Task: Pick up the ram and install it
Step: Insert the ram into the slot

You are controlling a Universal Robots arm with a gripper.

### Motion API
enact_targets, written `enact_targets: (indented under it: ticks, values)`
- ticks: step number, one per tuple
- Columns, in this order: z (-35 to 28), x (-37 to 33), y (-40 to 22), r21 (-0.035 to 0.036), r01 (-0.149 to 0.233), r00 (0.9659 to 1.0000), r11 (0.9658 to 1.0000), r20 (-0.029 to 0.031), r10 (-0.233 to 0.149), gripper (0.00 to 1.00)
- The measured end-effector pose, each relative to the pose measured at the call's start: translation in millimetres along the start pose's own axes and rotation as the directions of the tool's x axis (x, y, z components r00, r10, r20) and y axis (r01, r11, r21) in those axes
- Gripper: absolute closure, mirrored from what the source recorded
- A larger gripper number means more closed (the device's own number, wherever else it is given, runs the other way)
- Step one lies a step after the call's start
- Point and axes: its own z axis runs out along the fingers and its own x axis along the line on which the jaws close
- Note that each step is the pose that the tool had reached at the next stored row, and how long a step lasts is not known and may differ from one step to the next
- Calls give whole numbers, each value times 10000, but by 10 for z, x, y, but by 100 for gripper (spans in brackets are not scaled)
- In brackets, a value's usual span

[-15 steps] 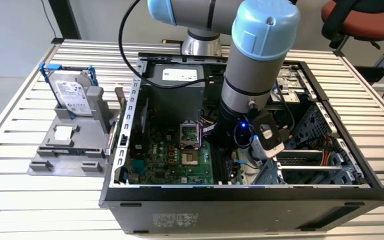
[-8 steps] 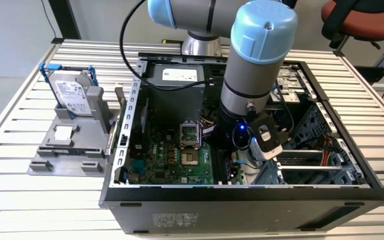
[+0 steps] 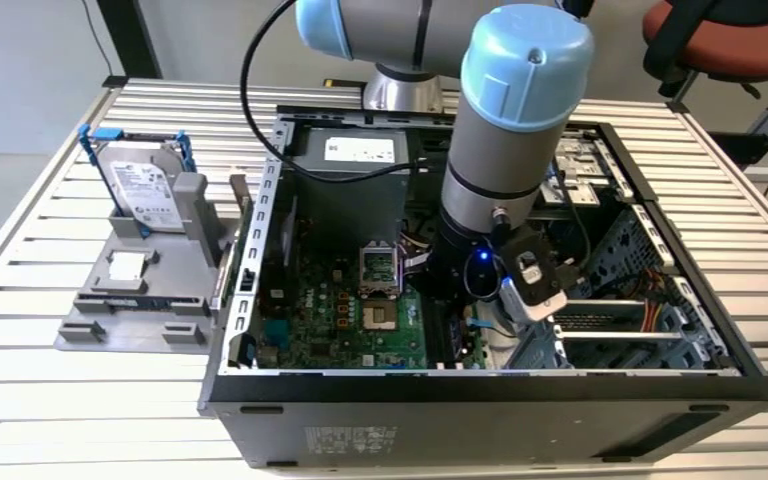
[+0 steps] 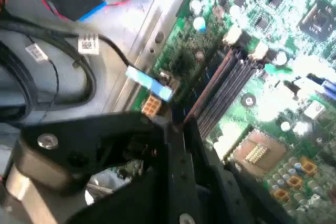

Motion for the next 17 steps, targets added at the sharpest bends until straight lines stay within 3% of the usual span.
enact_targets:
  ticks: [10,11,13,14,17]
  values:
    - [-446,-23,5,22,-44,10000,10000,-3,44,0]
    - [-475,-24,6,23,-43,10000,10000,-4,43,0]
    - [-474,-23,6,20,-40,10000,10000,-3,40,0]
    - [-474,-23,6,19,-40,10000,10000,-3,40,100]
    - [-475,-23,7,22,-41,10000,10000,-4,41,100]
